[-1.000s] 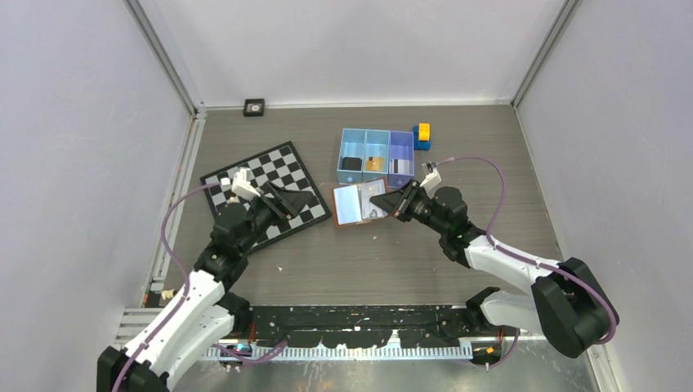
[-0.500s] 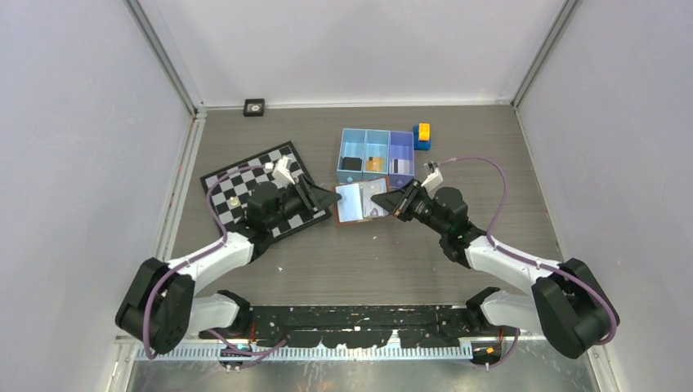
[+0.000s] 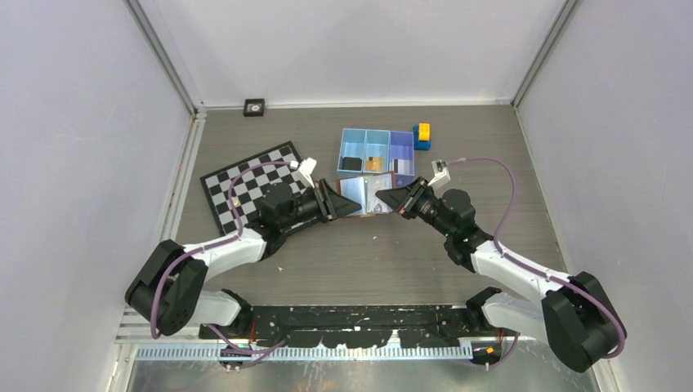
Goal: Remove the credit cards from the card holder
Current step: Remove the credit card from the card holder.
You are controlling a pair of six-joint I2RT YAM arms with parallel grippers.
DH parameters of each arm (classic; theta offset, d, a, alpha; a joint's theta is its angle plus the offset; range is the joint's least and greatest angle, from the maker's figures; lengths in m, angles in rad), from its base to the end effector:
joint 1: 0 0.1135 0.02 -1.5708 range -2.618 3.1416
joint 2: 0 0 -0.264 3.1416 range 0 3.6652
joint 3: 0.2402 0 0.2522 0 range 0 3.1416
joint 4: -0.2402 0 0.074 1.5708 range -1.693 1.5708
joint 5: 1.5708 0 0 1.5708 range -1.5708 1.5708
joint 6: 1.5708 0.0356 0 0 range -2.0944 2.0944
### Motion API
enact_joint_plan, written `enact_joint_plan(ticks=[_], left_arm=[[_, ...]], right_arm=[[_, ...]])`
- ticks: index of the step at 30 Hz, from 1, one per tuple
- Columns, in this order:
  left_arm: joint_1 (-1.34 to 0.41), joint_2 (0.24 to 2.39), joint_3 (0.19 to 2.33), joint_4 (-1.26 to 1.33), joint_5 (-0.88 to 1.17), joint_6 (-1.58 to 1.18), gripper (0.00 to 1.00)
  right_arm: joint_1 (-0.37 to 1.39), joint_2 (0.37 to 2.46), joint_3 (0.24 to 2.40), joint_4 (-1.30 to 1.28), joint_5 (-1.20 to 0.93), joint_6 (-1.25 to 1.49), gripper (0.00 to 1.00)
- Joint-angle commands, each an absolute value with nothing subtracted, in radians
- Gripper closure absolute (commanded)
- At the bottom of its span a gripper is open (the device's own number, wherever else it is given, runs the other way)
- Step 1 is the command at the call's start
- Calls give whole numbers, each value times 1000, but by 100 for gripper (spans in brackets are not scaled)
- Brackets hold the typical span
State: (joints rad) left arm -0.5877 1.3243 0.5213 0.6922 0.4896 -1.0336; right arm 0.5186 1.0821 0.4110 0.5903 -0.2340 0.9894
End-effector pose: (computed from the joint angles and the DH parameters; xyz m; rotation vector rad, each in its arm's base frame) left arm 0.2185 -0.1657 0.2233 -0.0059 1.9520 -1.5634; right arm 0.1987 0.1229 0.2325 0.2326 1.8156 1.3049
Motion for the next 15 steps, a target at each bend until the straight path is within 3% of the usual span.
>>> enact_joint_plan(ticks=[1, 10, 15], left_arm=[[-593, 1338, 559, 774, 521, -1014, 62], [-595, 1438, 575, 878, 578, -1078, 65], [-594, 1454, 579, 894, 592, -1093, 66]], right_arm=[[517, 1079, 413, 717, -268, 1004, 100], [517, 1167, 378, 1008, -360, 1134, 100], [517, 1182, 375, 1040, -367, 1146, 100]])
